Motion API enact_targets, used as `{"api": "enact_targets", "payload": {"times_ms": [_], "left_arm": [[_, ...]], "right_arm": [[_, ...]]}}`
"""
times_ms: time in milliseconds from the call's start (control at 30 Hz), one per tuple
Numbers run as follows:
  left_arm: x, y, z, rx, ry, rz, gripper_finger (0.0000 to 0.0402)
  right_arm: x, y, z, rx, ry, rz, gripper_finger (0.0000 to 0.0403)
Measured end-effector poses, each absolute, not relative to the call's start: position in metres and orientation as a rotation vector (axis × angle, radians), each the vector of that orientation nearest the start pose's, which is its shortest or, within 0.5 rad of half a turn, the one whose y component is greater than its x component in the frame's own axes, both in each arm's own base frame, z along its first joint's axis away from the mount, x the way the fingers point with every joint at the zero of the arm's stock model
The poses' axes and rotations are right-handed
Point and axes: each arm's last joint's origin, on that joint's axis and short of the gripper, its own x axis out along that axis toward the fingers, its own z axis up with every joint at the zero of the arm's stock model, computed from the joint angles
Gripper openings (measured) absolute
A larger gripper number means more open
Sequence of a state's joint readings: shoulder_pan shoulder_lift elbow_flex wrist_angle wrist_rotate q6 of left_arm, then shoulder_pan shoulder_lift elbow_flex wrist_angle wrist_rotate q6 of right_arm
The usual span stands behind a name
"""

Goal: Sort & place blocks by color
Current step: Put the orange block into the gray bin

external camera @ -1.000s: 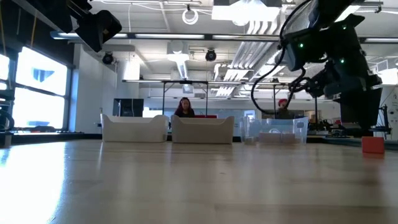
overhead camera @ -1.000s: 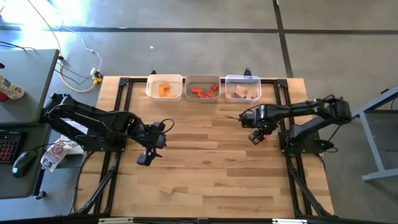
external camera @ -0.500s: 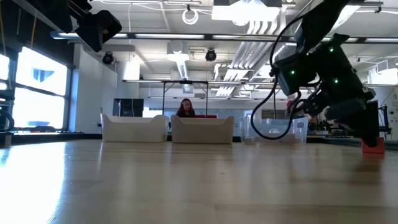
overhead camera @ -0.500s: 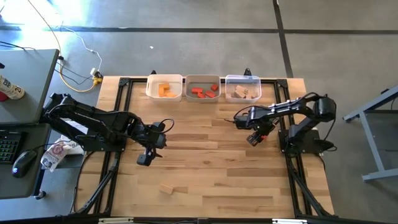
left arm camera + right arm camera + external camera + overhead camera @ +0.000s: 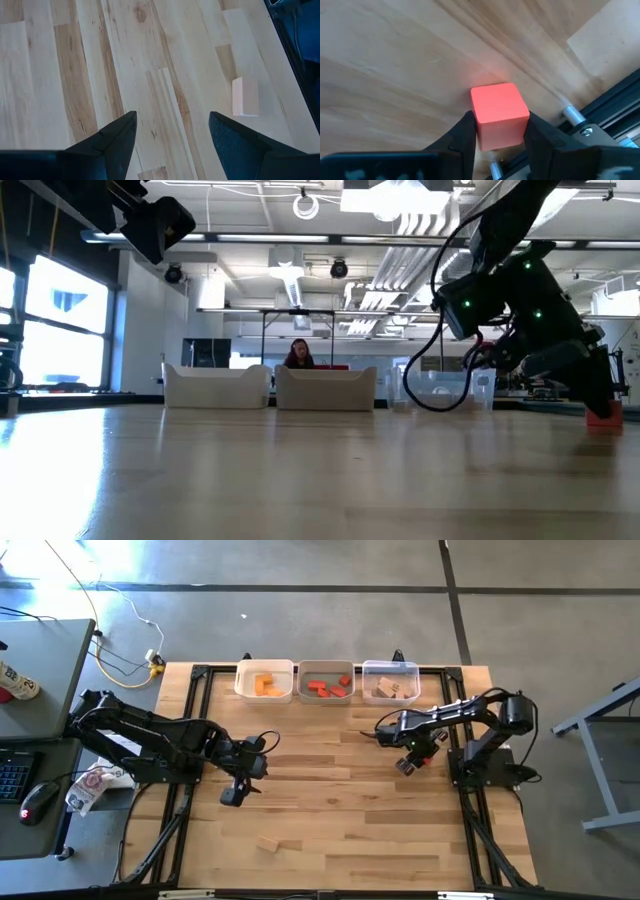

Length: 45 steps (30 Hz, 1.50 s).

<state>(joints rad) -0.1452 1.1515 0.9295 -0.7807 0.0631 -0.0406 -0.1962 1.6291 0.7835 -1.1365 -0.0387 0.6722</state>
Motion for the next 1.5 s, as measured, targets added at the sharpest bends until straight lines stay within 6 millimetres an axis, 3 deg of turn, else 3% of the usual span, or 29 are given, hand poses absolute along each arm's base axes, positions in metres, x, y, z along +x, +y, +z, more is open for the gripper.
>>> {"api": "enact_targets", "payload": {"times_ms": [367, 967, 1200, 1500], "left_arm": [[0.215, -0.030, 0.268, 0.051, 1.002, -0.082, 0.0236], [0.215, -0.030, 0.268, 0.056, 1.001, -0.074, 0.0236], [0.215, -0.030, 0.268, 0.056, 1.001, -0.074, 0.0236], [0.215, -0.030, 0.268, 0.056, 1.001, -0.074, 0.0236]], "right_arm": [[0.238, -0.041, 0.159, 0.647, 1.679, -0.674, 0.0107], [0.318, -0.064, 0.235, 0.460, 1.060, -0.512, 0.0108], [0.336, -0.081, 0.254, 0.389, 0.824, -0.475, 0.0108], [0.342, -0.110, 0.268, 0.321, 0.615, -0.545, 0.0108]]}}
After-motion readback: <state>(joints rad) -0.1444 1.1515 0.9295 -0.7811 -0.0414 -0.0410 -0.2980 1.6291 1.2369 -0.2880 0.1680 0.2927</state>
